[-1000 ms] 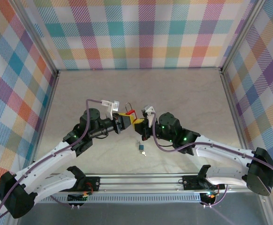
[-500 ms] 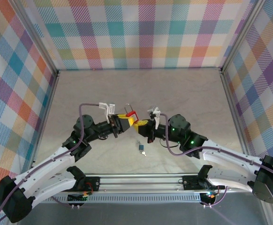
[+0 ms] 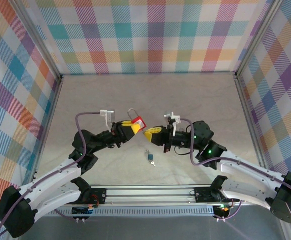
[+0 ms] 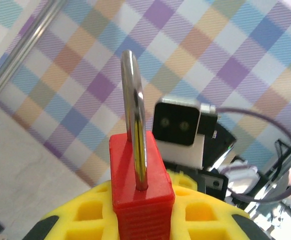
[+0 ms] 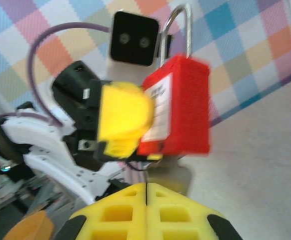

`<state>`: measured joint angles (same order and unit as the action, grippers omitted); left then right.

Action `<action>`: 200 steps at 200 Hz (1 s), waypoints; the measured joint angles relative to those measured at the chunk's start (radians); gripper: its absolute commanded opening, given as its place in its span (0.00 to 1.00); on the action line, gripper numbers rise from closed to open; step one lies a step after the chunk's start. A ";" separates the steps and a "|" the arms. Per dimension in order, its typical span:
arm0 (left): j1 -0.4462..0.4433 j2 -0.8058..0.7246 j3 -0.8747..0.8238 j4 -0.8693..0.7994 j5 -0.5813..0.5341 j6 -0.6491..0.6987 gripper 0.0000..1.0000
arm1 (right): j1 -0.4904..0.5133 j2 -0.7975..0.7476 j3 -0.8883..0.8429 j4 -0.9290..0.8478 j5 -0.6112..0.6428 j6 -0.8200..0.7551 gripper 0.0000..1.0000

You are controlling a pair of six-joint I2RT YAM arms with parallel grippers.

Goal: Lock with the key

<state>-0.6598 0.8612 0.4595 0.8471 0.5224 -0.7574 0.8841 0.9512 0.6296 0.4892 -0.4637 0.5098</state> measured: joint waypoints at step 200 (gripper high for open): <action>0.008 -0.001 0.019 -0.013 0.118 -0.089 0.00 | -0.099 0.016 0.040 -0.031 -0.227 0.184 0.86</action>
<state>-0.6521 0.8600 0.4782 0.8341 0.6407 -0.8459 0.7849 0.9676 0.6697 0.4587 -0.6907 0.6941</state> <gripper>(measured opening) 0.190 0.897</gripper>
